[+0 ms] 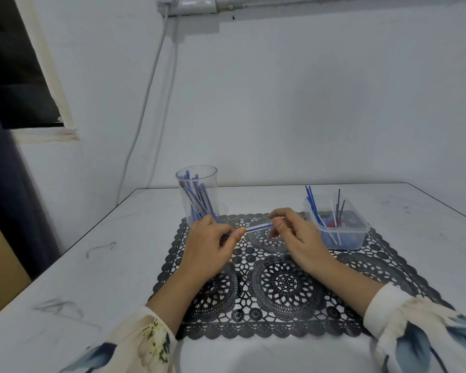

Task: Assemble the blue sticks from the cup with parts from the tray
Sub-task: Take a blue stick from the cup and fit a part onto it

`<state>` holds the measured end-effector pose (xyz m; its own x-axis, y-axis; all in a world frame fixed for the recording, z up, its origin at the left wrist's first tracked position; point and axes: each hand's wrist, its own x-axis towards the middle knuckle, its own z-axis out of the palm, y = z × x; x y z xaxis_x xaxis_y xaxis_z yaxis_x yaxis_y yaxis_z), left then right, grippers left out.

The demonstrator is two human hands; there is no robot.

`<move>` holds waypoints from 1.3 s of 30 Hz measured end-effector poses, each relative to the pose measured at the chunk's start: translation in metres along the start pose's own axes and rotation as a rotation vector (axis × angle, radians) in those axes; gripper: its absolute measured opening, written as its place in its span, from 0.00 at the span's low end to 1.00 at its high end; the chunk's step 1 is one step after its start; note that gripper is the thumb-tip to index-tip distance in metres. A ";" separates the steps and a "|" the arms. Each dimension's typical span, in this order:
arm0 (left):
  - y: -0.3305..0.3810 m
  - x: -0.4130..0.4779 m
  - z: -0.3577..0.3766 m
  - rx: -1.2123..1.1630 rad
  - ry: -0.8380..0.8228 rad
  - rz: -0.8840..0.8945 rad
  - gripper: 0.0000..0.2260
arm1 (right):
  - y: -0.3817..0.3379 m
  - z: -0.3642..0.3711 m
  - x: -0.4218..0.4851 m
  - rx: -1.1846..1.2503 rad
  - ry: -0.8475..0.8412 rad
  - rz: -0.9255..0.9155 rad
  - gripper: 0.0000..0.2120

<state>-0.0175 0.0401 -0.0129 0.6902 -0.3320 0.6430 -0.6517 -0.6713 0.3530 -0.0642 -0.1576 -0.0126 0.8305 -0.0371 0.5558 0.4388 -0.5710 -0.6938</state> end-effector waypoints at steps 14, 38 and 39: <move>0.005 0.000 -0.006 -0.019 0.022 0.017 0.21 | 0.004 0.001 0.001 -0.089 -0.027 -0.044 0.09; 0.007 0.004 -0.009 -0.084 -0.101 0.114 0.09 | 0.002 -0.005 0.003 -0.130 0.062 -0.070 0.14; 0.008 0.004 -0.010 -0.072 -0.095 0.139 0.09 | 0.003 -0.005 0.003 -0.147 0.076 -0.076 0.16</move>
<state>-0.0228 0.0400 -0.0012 0.6160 -0.4816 0.6233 -0.7616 -0.5661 0.3153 -0.0621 -0.1640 -0.0105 0.7662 -0.0485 0.6408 0.4394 -0.6881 -0.5774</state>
